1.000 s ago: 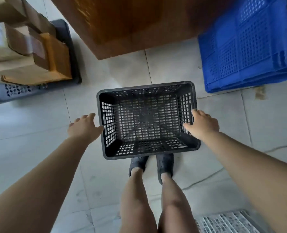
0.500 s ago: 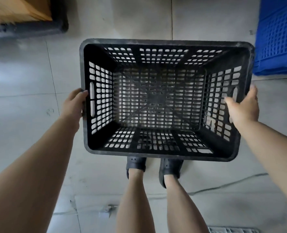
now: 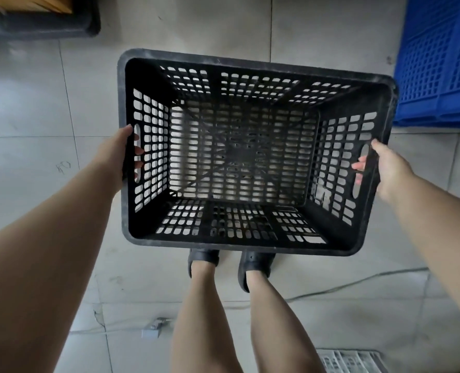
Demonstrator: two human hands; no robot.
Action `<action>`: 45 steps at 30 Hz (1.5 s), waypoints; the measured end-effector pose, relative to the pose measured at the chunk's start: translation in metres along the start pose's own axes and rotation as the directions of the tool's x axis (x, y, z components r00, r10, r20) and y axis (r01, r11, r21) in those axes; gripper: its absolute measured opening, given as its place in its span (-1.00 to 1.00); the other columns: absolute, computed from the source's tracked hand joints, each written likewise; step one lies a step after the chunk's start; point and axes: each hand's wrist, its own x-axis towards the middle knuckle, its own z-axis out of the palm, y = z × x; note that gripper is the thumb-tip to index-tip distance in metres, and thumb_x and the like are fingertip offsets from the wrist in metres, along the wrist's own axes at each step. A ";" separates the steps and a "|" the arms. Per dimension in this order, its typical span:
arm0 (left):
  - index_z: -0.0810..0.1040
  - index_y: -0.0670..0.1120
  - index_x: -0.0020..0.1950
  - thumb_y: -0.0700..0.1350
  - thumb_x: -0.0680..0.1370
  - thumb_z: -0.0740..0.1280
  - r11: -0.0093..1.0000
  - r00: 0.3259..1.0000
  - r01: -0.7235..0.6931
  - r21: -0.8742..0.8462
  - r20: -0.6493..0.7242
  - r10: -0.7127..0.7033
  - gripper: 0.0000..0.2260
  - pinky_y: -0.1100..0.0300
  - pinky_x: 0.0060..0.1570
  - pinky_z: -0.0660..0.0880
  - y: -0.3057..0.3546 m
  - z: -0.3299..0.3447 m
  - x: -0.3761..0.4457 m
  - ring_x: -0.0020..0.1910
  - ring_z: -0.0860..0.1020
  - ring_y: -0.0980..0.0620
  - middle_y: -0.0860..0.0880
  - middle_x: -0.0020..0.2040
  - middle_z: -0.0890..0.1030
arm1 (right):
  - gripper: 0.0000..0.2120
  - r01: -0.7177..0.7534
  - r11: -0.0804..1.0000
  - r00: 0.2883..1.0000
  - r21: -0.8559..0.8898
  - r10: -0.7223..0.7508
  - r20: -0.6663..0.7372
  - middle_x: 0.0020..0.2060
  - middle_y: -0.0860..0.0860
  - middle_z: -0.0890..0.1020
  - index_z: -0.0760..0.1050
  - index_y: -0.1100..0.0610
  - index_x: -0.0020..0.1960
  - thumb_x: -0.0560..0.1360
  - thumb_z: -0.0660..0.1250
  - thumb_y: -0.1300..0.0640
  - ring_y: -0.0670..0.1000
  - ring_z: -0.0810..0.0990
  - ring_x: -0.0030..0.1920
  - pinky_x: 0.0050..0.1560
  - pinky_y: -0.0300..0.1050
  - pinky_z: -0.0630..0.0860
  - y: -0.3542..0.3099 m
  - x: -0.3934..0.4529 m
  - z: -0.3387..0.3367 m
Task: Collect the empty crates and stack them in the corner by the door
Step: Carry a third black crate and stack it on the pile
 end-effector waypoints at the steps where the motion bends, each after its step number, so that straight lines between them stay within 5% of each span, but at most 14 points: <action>1: 0.44 0.03 -0.14 0.12 0.62 0.11 1.000 1.000 -0.008 -0.010 -0.011 0.008 -0.75 0.16 -0.25 0.29 0.000 -0.002 -0.005 -0.29 0.41 0.04 0.04 -0.24 0.45 | -0.65 -0.004 1.000 1.000 0.006 0.004 0.014 -0.18 0.05 0.61 0.51 0.10 -0.08 0.54 0.25 -0.20 0.03 0.60 -0.17 -0.09 -0.06 0.56 -0.002 -0.006 -0.004; 8: 0.46 0.04 -0.14 0.11 0.61 0.14 0.994 0.997 -0.038 -0.100 -0.069 0.031 -0.77 0.15 -0.24 0.30 0.003 -0.045 -0.092 -0.25 0.46 0.03 0.04 -0.23 0.48 | -0.57 -0.033 0.999 0.994 -0.008 0.033 0.104 -0.20 0.07 0.59 0.47 0.15 -0.18 0.54 0.23 -0.22 0.07 0.58 -0.20 -0.24 -0.11 0.46 -0.029 -0.089 -0.038; 17: 0.45 -0.01 -0.15 0.08 0.62 0.14 0.964 0.982 -0.082 -0.254 -0.185 0.035 -0.75 0.16 -0.25 0.35 0.019 -0.151 -0.311 -0.30 0.49 0.02 -0.01 -0.23 0.52 | -0.64 0.150 0.988 0.971 -0.020 -0.144 0.190 -0.31 0.03 0.56 0.47 0.13 -0.22 0.55 0.26 -0.14 0.00 0.49 -0.36 -0.32 -0.18 0.42 -0.078 -0.290 -0.109; 22: 0.43 -0.03 -0.17 0.07 0.62 0.11 0.920 0.963 -0.136 -0.368 -0.265 0.037 -0.73 0.16 -0.29 0.34 0.000 -0.213 -0.417 -0.37 0.47 0.04 0.06 -0.52 0.56 | -0.69 0.257 0.966 0.913 -0.001 -0.243 0.328 -0.48 -0.01 0.49 0.42 0.12 -0.27 0.58 0.20 -0.02 -0.04 0.38 -0.49 -0.41 -0.19 0.32 -0.102 -0.397 -0.120; 24: 0.42 -0.05 -0.18 0.08 0.62 0.10 0.906 0.956 -0.154 -0.395 -0.292 0.035 -0.71 0.17 -0.30 0.34 -0.010 -0.236 -0.449 -0.36 0.44 0.02 0.00 -0.42 0.56 | -0.72 0.319 0.948 0.882 -0.013 -0.293 0.368 -0.54 -0.04 0.49 0.41 0.11 -0.27 0.57 0.17 0.03 -0.06 0.36 -0.55 -0.47 -0.24 0.29 -0.110 -0.431 -0.115; 27: 0.42 -0.07 -0.17 0.09 0.62 0.10 0.876 0.943 -0.193 -0.443 -0.330 0.041 -0.69 0.17 -0.31 0.35 -0.034 -0.270 -0.480 -0.36 0.41 -0.01 -0.06 -0.26 0.47 | -0.77 0.409 0.912 0.828 -0.034 -0.356 0.433 -0.45 -0.01 0.47 0.41 0.11 -0.26 0.53 0.13 0.07 -0.03 0.35 -0.48 -0.50 -0.26 0.28 -0.120 -0.471 -0.097; 40: 0.43 -0.05 -0.21 0.18 0.56 0.16 0.713 0.854 -0.258 -0.652 -0.499 -0.147 -0.67 0.17 -0.43 0.28 -0.170 -0.421 -0.521 -0.43 0.36 -0.02 -0.05 -0.31 0.44 | -0.85 0.627 0.768 0.673 -0.133 -0.449 0.588 -0.40 0.06 0.43 0.38 0.15 -0.27 0.45 0.15 0.13 0.01 0.33 -0.48 -0.60 -0.34 0.17 -0.106 -0.643 0.068; 45: 0.43 -0.06 -0.21 0.14 0.57 0.17 0.667 0.801 -0.296 -0.684 -0.558 -0.217 -0.69 0.19 -0.45 0.26 -0.208 -0.480 -0.525 -0.48 0.34 0.03 -0.04 -0.32 0.43 | -0.58 0.703 0.694 0.626 -0.151 -0.504 0.596 -0.46 0.03 0.45 0.41 0.12 -0.32 0.47 0.23 -0.22 -0.01 0.35 -0.55 -0.58 -0.25 0.20 -0.089 -0.695 0.150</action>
